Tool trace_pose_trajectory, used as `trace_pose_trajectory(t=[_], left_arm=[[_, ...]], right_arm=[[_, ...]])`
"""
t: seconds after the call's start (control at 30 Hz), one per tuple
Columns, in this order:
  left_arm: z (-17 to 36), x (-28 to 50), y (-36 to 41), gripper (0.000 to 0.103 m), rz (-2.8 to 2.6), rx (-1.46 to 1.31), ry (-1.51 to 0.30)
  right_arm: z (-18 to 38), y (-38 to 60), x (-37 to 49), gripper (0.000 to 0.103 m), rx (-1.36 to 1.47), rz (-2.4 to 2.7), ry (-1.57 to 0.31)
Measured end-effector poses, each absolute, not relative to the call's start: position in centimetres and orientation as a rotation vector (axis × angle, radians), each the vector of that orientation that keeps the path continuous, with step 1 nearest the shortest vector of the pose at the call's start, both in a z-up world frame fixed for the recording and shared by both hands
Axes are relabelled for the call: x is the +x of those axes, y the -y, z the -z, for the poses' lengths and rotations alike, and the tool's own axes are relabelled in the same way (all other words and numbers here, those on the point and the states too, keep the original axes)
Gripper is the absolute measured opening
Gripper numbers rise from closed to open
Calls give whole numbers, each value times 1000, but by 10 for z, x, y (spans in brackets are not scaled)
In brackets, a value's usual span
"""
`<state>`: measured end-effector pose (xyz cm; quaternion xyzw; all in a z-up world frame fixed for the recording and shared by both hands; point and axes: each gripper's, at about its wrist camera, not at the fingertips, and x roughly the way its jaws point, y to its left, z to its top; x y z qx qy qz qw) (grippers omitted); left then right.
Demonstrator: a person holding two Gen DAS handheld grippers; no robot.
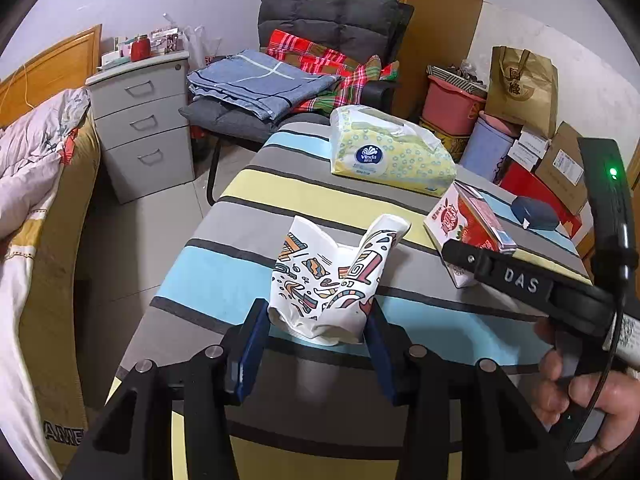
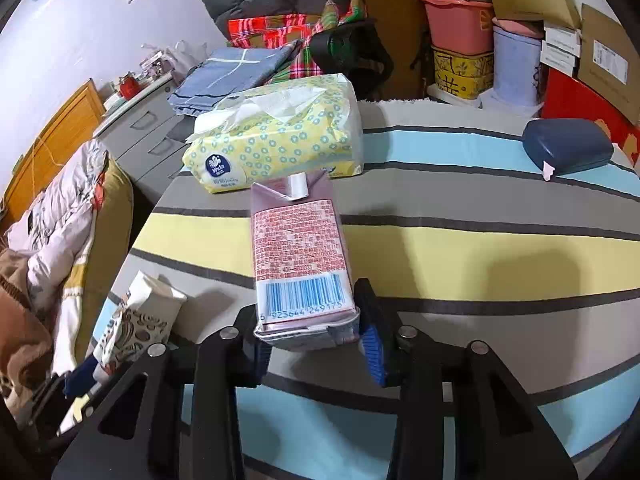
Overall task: Collect trash
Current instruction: 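Grasp the patterned paper cup with the left gripper while the right grasps the juice carton, then carry the paper cup and juice carton over the bin and release them inside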
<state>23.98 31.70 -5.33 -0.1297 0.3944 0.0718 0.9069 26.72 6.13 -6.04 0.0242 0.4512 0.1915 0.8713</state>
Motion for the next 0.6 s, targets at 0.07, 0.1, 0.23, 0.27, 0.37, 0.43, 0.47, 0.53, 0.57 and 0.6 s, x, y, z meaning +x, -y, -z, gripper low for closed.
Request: trace_pose_trajectory(t=[0.07,0.1,0.23,0.27,0.37,0.43,0.47,0.53,0.57,0.6], left_arm=[[52,239,-316,47,-141,-267,-811],[52,238,-315,47,-139,-266,-811],[50,233,-309,47,-131,-261,-807],[49,231,-307,47,-131,-259,-805],[47,225,-299,47,-125,-251,-802],[44,222,-295,47,-120,-244,-799],[43,219,-291,47,-116,-241,-796],[40,214,-283,47,-111,-226,-793],[38,212,-278,47,-111,-218,-790],[37,210,-275,47,-106,-217,-790]], right_arm=[[61,-58,263,38,40,-405,-938],[60,-58,262,38,33,-407,-936],[60,-51,258,38,40,-414,-942],[59,-48,257,38,47,-410,-940],[55,-39,251,38,49,-406,-929],[53,-33,248,38,48,-394,-924],[52,-28,246,38,54,-398,-916],[51,-21,244,38,62,-398,-923],[51,-19,243,38,69,-399,-923],[50,-15,241,38,74,-393,-922]])
